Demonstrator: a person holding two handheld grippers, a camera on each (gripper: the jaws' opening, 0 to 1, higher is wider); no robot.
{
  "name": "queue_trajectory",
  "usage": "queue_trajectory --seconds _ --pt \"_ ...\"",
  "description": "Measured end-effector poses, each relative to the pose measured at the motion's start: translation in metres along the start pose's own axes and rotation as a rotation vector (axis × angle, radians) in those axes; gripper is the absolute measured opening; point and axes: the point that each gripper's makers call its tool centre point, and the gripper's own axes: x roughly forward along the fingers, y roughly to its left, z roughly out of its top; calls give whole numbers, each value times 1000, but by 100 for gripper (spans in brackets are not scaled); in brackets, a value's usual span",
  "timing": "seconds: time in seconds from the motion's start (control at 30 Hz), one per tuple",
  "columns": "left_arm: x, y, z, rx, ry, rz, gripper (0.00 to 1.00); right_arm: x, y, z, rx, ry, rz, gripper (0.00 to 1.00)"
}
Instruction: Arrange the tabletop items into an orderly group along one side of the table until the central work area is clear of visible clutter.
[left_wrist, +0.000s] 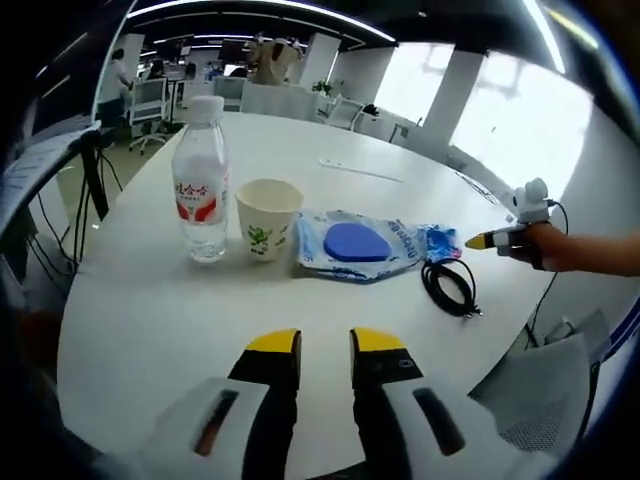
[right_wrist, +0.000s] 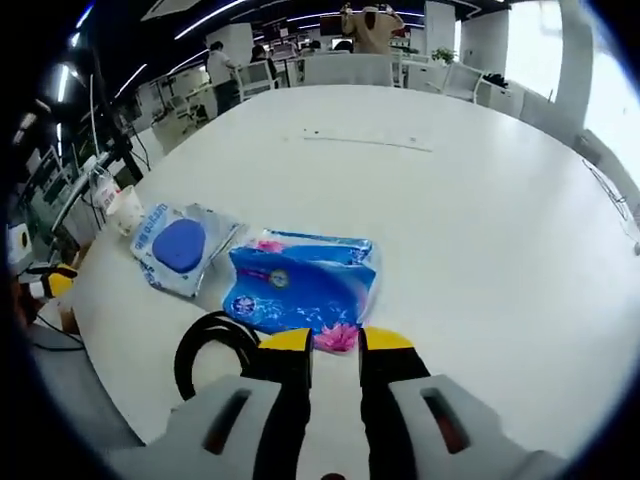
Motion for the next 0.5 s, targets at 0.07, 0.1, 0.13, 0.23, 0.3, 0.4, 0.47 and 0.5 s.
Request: queue_trajectory --seconds 0.07,0.1,0.13,0.23,0.3,0.4,0.47,0.5 --pt "-2 -3 2 -3 -4 0 19 4 -4 3 9 5 -6 16" --pt "-3 -5 3 1 -5 -1 20 6 -6 4 9 9 -11 16" --pt "-3 -6 3 2 -6 -2 20 8 -9 3 -8 22 -18 16" --pt "-4 -10 5 9 -7 -3 21 15 -16 4 -18 42 -24 16" --pt "-4 -11 6 8 -8 -1 21 19 -19 6 -23 50 -25 15" --pt "-5 -11 6 6 -8 4 21 25 -23 6 -29 66 -24 14" --pt "-5 -11 6 6 -5 5 21 18 -16 7 -9 68 -19 14" --pt "-6 -11 6 6 -4 6 21 15 -12 6 -4 73 -18 14"
